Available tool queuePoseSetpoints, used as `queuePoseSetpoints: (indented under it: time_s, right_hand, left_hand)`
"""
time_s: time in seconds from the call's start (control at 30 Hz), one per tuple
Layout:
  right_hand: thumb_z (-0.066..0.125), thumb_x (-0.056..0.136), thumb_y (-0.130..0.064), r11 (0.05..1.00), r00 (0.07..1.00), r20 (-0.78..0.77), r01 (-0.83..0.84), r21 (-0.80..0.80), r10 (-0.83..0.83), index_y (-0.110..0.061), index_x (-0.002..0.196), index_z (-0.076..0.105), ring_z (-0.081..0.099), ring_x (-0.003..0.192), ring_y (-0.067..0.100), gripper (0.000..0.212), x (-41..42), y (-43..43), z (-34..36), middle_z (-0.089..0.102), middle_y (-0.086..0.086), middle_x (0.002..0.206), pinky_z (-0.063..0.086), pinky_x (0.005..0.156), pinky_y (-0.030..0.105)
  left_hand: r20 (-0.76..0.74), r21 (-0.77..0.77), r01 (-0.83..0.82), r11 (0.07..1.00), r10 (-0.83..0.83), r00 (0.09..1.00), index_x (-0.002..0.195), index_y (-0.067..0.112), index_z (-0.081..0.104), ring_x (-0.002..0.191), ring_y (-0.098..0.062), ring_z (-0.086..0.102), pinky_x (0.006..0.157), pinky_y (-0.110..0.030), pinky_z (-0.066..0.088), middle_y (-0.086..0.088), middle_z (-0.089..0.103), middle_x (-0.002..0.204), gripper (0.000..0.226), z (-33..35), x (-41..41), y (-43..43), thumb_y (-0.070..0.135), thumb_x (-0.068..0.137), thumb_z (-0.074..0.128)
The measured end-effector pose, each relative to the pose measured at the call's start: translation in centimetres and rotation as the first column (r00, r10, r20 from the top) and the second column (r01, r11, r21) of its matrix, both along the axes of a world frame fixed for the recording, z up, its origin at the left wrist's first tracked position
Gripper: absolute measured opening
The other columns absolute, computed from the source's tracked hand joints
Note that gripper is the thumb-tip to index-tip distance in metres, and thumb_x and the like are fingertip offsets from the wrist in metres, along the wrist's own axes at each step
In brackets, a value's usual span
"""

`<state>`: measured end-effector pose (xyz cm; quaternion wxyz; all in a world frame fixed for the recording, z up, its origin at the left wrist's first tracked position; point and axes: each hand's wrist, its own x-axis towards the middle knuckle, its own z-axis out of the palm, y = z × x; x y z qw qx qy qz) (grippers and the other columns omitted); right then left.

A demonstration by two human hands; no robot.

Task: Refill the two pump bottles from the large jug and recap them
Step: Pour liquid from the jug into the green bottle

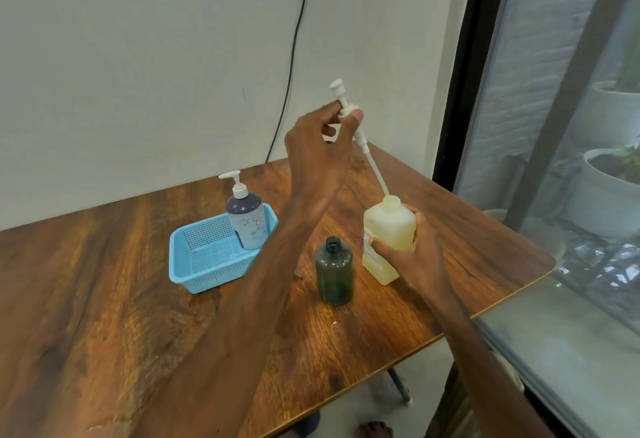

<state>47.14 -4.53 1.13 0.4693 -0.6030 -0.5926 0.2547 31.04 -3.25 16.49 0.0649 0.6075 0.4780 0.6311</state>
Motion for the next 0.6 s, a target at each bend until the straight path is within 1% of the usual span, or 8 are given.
queuePoseSetpoints:
  time_s: [0.07,0.13,0.2,0.23,0.3,0.4,0.5,0.6]
  right_hand:
    - [0.089,0.070,-0.039,1.000,1.000,-0.004,0.000,-0.004,0.000,-0.024,0.147,0.038,0.051,0.126,0.020,0.093,-0.1,0.0,0.0,0.051,-0.001,0.143,0.053,0.099,0.051]
    - [0.089,0.070,-0.038,1.000,1.000,-0.011,-0.004,-0.003,0.004,-0.025,0.147,0.038,0.051,0.127,0.020,0.093,-0.1,-0.1,0.0,0.051,-0.002,0.143,0.053,0.099,0.051]
    - [0.089,0.071,-0.038,1.000,1.000,-0.011,-0.002,-0.004,0.002,-0.026,0.147,0.038,0.051,0.127,0.020,0.093,-0.1,-0.1,0.1,0.050,-0.002,0.144,0.053,0.100,0.050]
    - [0.089,0.071,-0.038,1.000,1.000,-0.009,-0.001,-0.005,0.001,-0.026,0.147,0.038,0.050,0.127,0.020,0.094,-0.1,-0.1,0.1,0.050,-0.002,0.144,0.053,0.100,0.050]
    - [0.089,0.070,-0.039,1.000,1.000,-0.006,0.001,-0.005,-0.001,-0.026,0.148,0.037,0.050,0.128,0.020,0.094,-0.1,-0.2,0.1,0.050,-0.002,0.145,0.053,0.101,0.049]
    - [0.089,0.071,-0.038,1.000,1.000,-0.013,0.000,-0.011,0.000,-0.028,0.148,0.036,0.050,0.128,0.019,0.094,-0.2,-0.2,0.1,0.049,-0.003,0.146,0.052,0.101,0.050]
    - [0.089,0.071,-0.040,1.000,1.000,-0.012,-0.001,-0.012,0.001,-0.030,0.147,0.036,0.050,0.127,0.019,0.094,-0.2,-0.4,0.1,0.049,-0.003,0.145,0.053,0.100,0.051]
    - [0.089,0.069,-0.043,1.000,1.000,-0.005,-0.003,-0.002,0.003,-0.030,0.147,0.036,0.051,0.125,0.017,0.095,-0.1,-0.4,0.1,0.050,-0.005,0.142,0.054,0.098,0.050]
  left_hand:
    - [0.019,0.023,-0.007,1.000,0.007,1.000,0.098,0.025,0.080,0.081,0.001,0.065,0.074,-0.008,0.047,0.018,0.072,0.084,0.015,0.3,-0.6,0.1,0.035,0.100,0.069]
    - [0.063,0.028,0.000,1.000,-0.001,0.998,0.090,0.022,0.080,0.075,0.001,0.065,0.074,-0.014,0.054,0.017,0.071,0.075,0.020,0.6,-1.4,0.4,0.035,0.100,0.068]
    - [0.144,0.012,0.019,1.000,-0.021,0.989,0.087,0.017,0.079,0.073,-0.009,0.069,0.075,-0.038,0.064,0.008,0.072,0.072,0.027,0.8,-2.3,1.1,0.038,0.099,0.068]
    - [0.187,-0.002,0.030,1.000,-0.029,0.982,0.086,0.013,0.079,0.069,-0.013,0.069,0.074,-0.042,0.065,0.003,0.072,0.070,0.029,0.9,-2.6,1.3,0.037,0.099,0.069]
    - [0.272,-0.040,0.046,0.998,-0.033,0.962,0.087,0.011,0.080,0.066,-0.011,0.070,0.073,-0.036,0.066,-0.005,0.073,0.072,0.026,0.9,-3.3,1.8,0.033,0.099,0.071]
    - [0.450,-0.136,0.114,0.984,-0.041,0.892,0.091,0.018,0.080,0.072,-0.011,0.075,0.076,-0.032,0.065,-0.005,0.078,0.082,0.015,0.0,-4.6,3.0,0.030,0.097,0.074]
    - [0.590,-0.254,0.211,0.944,-0.022,0.807,0.105,0.005,0.079,0.071,-0.010,0.075,0.075,-0.028,0.064,-0.012,0.079,0.094,0.021,-2.2,-5.3,4.8,0.024,0.097,0.074]
    - [0.655,-0.360,0.290,0.887,0.019,0.755,0.113,-0.006,0.073,0.074,-0.012,0.075,0.072,-0.024,0.064,-0.015,0.077,0.101,0.026,-4.9,-4.7,6.0,0.015,0.098,0.072]
